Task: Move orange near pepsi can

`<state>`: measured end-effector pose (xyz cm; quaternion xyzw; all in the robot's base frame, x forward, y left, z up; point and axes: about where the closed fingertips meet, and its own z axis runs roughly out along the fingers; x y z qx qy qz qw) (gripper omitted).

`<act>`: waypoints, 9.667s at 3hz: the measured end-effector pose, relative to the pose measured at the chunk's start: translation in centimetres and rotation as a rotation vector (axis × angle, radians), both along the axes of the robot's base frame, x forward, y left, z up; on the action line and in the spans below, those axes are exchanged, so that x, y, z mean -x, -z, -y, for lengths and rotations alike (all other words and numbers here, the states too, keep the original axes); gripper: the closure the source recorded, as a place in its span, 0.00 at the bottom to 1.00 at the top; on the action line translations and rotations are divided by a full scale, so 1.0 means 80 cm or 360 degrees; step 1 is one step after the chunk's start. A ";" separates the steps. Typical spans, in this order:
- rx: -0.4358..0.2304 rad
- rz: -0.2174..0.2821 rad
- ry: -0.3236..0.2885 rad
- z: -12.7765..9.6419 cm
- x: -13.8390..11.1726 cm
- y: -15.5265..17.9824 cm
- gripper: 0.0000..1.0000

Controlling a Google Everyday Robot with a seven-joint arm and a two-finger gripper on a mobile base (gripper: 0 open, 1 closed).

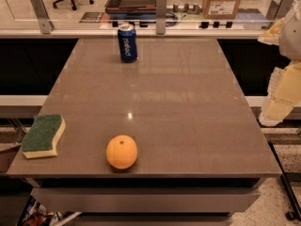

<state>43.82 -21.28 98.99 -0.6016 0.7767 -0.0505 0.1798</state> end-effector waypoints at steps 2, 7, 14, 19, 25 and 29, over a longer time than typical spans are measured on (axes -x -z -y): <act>-0.0114 0.0003 -0.0037 -0.002 0.004 0.000 0.00; -0.1310 0.0088 -0.0545 -0.158 0.094 -0.018 0.00; -0.1566 0.0061 -0.0371 -0.318 0.052 0.155 0.00; -0.1593 0.0035 -0.0412 -0.343 0.064 0.175 1.00; -0.1469 0.0483 -0.0029 -0.330 -0.240 0.084 1.00; -0.1318 0.0458 0.0278 -0.299 -0.352 0.153 1.00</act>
Offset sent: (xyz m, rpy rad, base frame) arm -0.0114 0.0019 -0.0013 0.2451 0.0116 0.0783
